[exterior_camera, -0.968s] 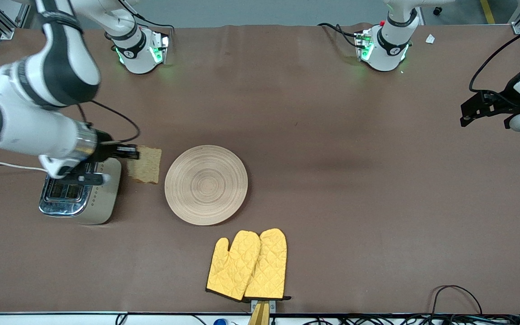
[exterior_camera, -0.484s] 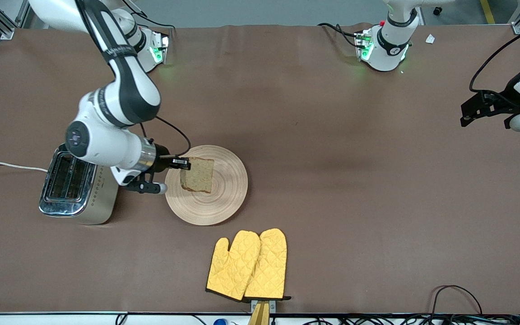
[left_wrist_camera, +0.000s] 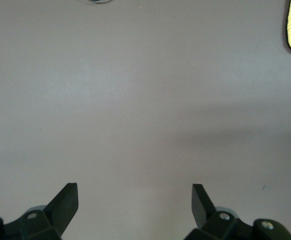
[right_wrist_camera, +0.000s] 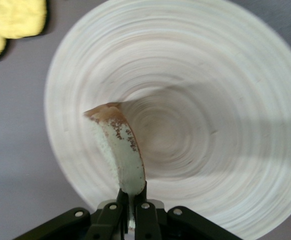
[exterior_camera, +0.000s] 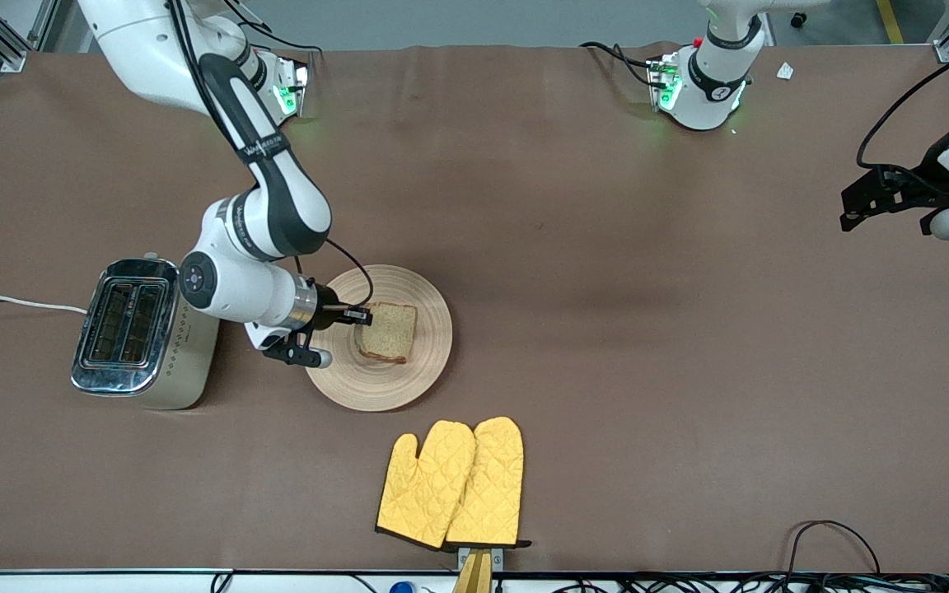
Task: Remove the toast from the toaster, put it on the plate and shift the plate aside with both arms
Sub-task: 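Lower the bread onto the wooden plate and open the right gripper, then withdraw the right gripper while the left gripper reaches toward the plate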
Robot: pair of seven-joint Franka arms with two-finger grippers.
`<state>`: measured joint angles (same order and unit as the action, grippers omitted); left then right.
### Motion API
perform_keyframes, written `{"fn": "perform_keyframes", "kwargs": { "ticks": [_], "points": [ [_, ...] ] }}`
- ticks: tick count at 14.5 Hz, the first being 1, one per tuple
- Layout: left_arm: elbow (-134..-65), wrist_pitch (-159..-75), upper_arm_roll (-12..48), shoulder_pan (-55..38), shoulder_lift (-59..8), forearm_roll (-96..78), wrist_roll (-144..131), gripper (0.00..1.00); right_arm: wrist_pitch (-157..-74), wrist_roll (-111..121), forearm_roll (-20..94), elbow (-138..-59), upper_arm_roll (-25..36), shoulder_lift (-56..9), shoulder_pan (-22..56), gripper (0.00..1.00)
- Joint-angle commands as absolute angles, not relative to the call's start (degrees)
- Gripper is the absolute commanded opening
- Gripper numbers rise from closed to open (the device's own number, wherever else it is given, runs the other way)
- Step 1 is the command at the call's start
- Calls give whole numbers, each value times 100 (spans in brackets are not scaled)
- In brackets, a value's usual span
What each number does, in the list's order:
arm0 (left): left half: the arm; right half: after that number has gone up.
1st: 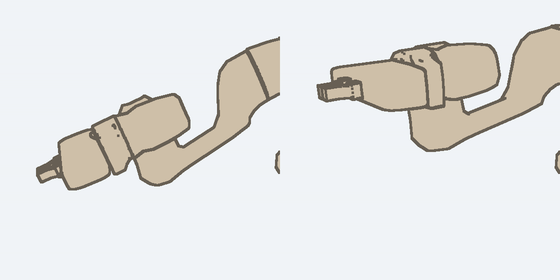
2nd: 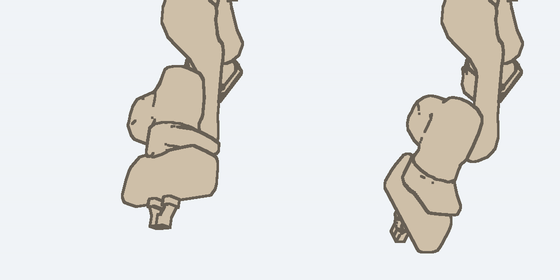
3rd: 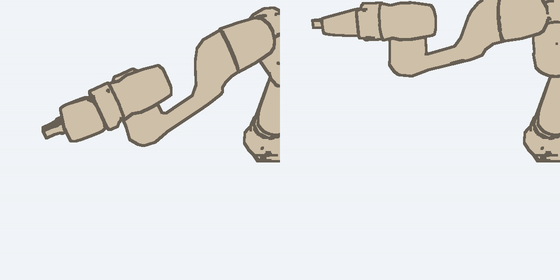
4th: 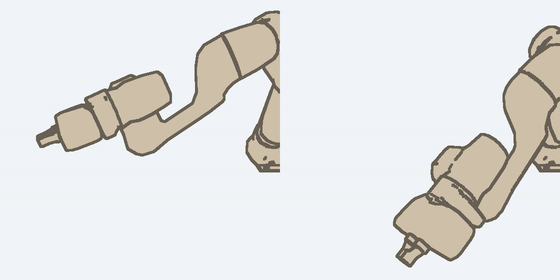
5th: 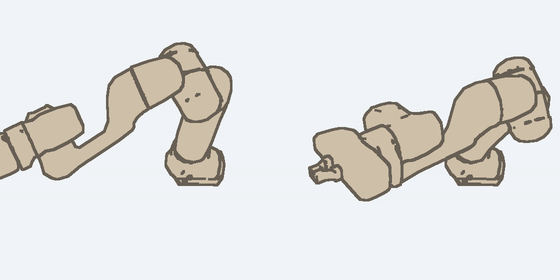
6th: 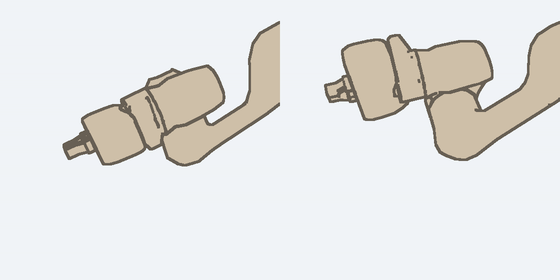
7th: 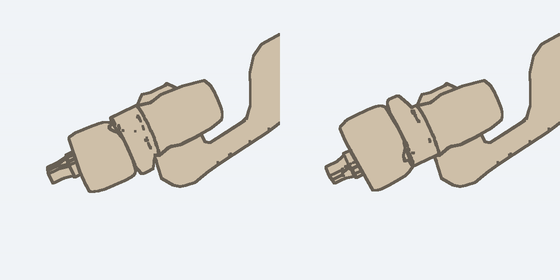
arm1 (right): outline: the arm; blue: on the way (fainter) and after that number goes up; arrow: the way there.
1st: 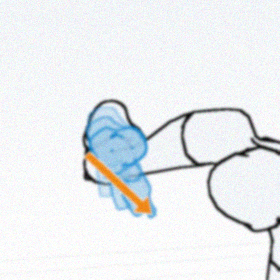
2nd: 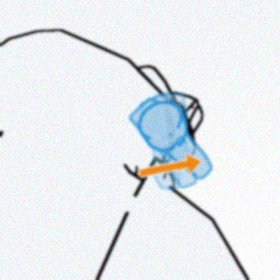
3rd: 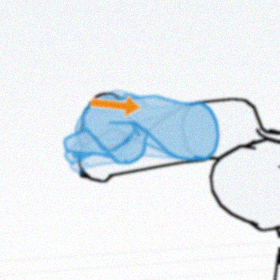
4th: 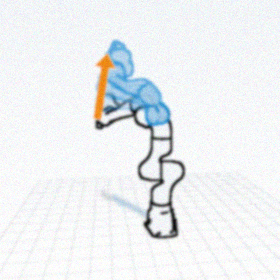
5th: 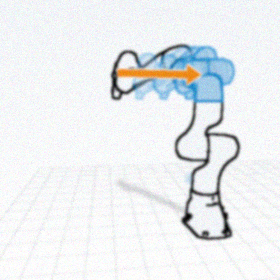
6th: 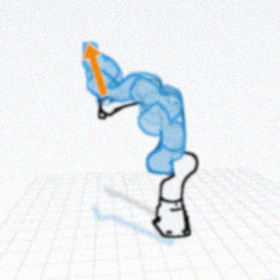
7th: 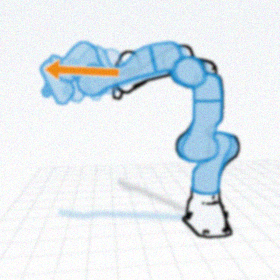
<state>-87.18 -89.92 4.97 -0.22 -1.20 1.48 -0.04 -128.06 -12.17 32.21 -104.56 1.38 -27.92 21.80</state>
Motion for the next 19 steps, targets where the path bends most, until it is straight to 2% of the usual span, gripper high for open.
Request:
{"fn": "perform_keyframes", "kwargs": {
  "ticks": [1,8,9,10,11,12,13,14,19],
  "points": [
    [-8631,-8930,501,-18,-149,193,44,100,-12929,-722,3384,-10678,97,-2883,1873,0],
    [-8622,-8930,501,-18,-158,193,53,100,-12683,-334,3375,-11048,114,-2804,1434,0],
    [-8631,-8930,501,-18,-158,193,53,100,-12613,-351,3384,-11048,114,-2804,1398,7],
    [-8631,-8930,501,-9,-158,193,-8,100,-12534,-395,3375,-11030,114,-2804,1397,36],
    [-8631,-8930,501,-17,-176,193,-17,100,-12525,-404,3375,-11030,114,-2795,1397,56],
    [-8622,-8930,501,-18,-237,193,-18,100,-12524,-387,3375,-11039,114,-2778,1415,71],
    [-8622,-8930,501,-18,-246,193,-9,100,-12507,-378,3375,-11048,114,-2777,1406,93],
    [-8622,-8930,501,-9,-255,202,61,100,-12368,-361,3366,-11039,140,-2760,1389,100],
    [-8657,-8921,545,0,-474,115,149,100,-11708,-334,2920,-10986,228,-2225,1143,100]
  ]
}}
